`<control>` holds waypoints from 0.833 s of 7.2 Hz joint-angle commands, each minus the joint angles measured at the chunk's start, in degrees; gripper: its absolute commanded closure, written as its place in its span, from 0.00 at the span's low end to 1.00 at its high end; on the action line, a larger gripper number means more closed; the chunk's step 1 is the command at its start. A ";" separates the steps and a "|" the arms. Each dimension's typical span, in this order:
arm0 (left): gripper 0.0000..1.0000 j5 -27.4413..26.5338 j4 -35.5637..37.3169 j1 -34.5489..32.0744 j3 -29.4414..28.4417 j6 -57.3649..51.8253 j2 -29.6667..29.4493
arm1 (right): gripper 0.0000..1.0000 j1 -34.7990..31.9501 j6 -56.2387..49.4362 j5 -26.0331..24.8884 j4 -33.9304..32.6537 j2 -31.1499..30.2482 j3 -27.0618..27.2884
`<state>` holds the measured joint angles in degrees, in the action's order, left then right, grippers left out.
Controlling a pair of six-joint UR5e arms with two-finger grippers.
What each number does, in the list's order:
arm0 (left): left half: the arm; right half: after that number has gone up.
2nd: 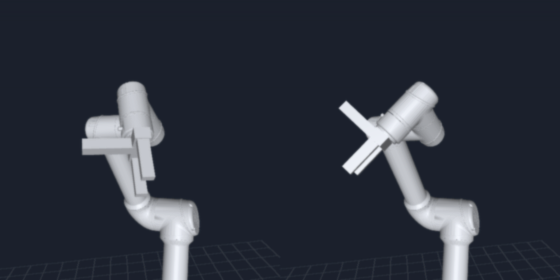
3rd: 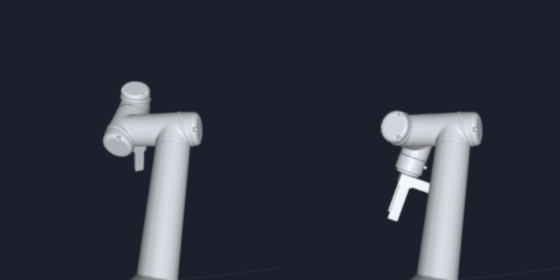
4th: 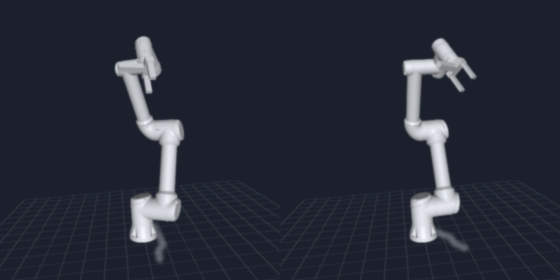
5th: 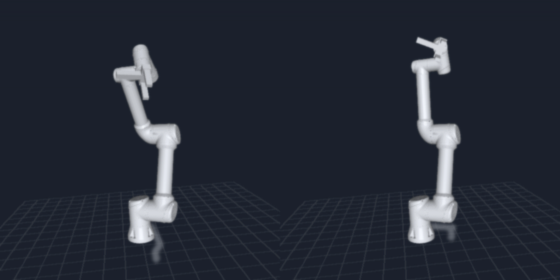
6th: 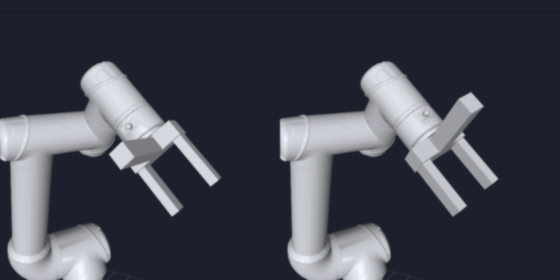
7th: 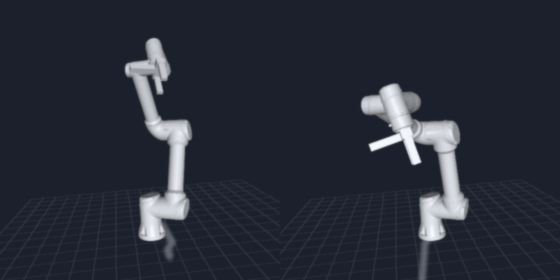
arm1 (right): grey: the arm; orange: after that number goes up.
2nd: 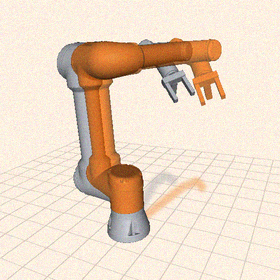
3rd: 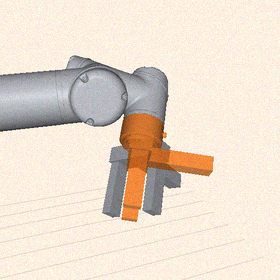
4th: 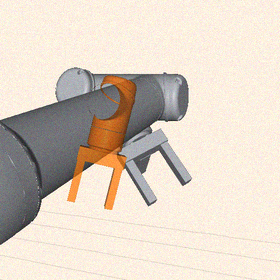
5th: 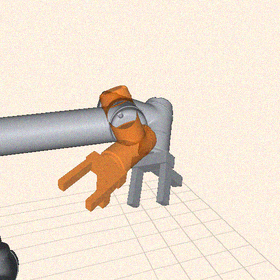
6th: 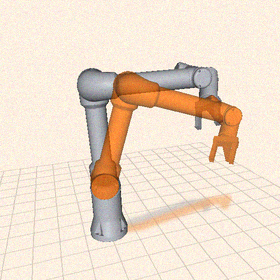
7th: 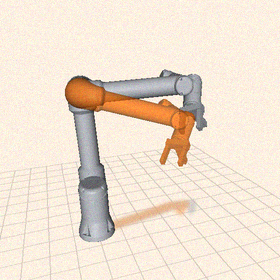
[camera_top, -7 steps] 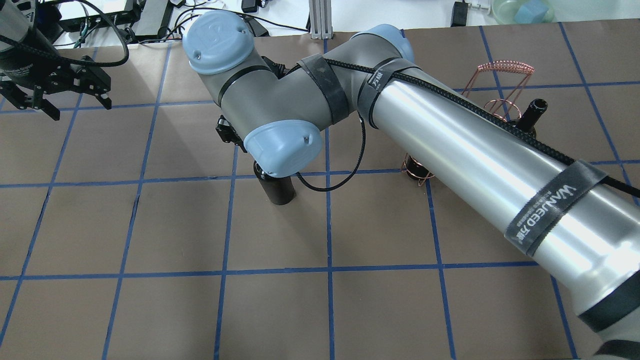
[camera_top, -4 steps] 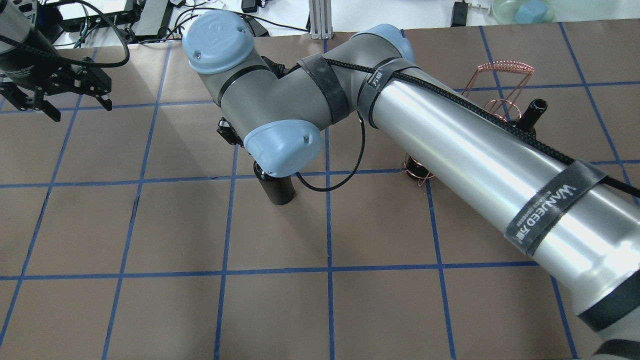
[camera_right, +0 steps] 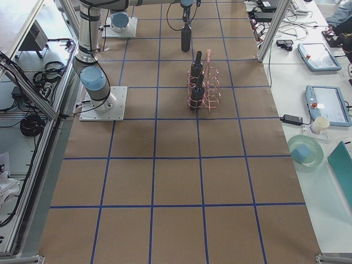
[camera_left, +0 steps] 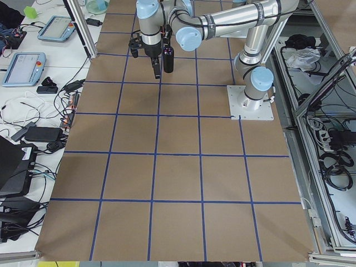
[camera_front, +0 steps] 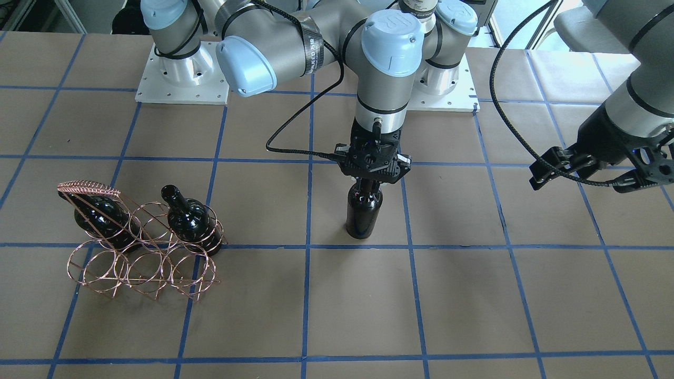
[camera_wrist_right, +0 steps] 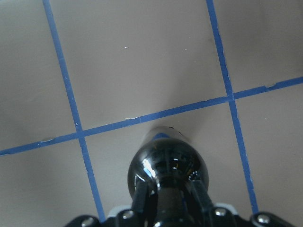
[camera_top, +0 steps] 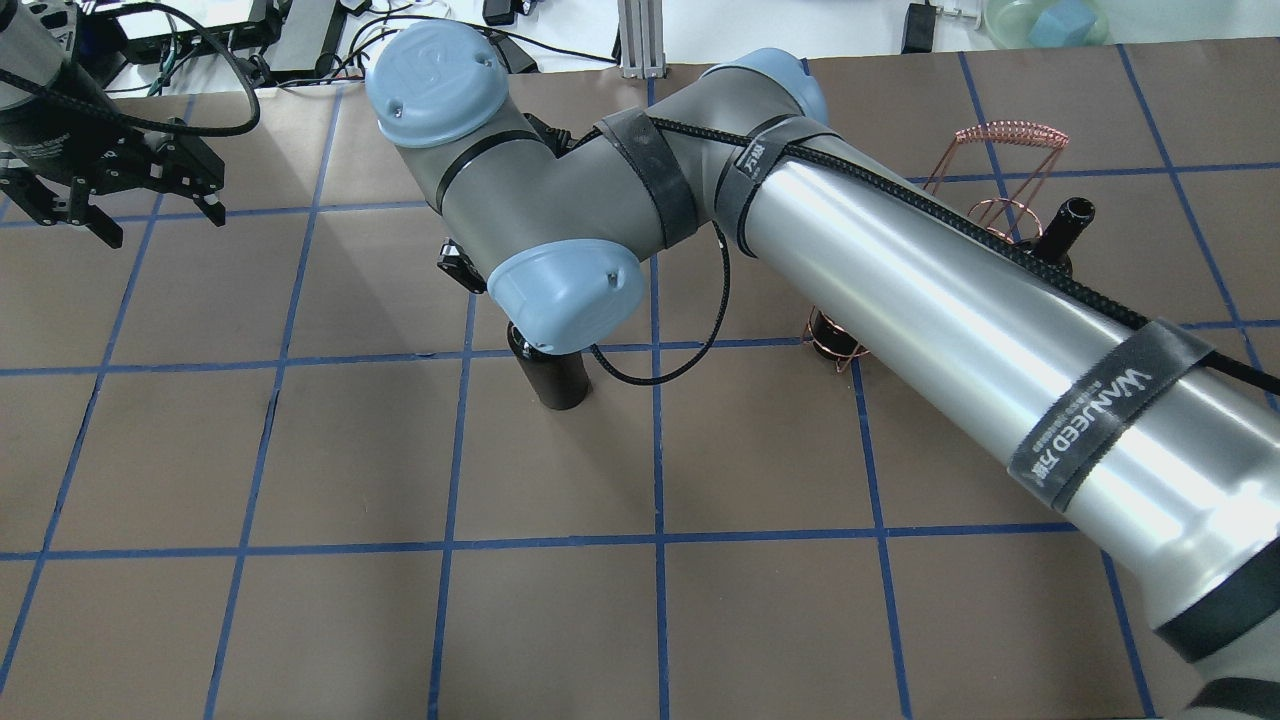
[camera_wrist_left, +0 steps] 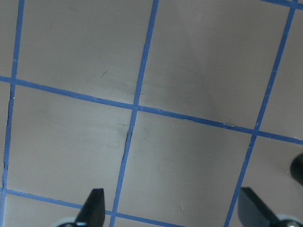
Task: Place wine into wine basket
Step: 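Lift the bottle with the right gripper and carry it above the rack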
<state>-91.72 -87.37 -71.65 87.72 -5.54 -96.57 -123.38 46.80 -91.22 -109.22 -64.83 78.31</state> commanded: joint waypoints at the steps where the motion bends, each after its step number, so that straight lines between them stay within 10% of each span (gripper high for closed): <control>1: 0.00 -0.04 -0.61 0.02 0.00 0.00 -0.11 | 0.88 0.07 0.13 1.39 0.15 -0.30 -0.08; 6: 0.00 0.05 -0.61 0.02 0.00 0.00 -0.11 | 0.99 7.42 -7.38 0.08 15.91 -13.80 0.53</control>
<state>-91.68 -87.98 -71.63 87.72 -5.54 -96.68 -119.39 43.46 -90.98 -99.42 -74.63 78.69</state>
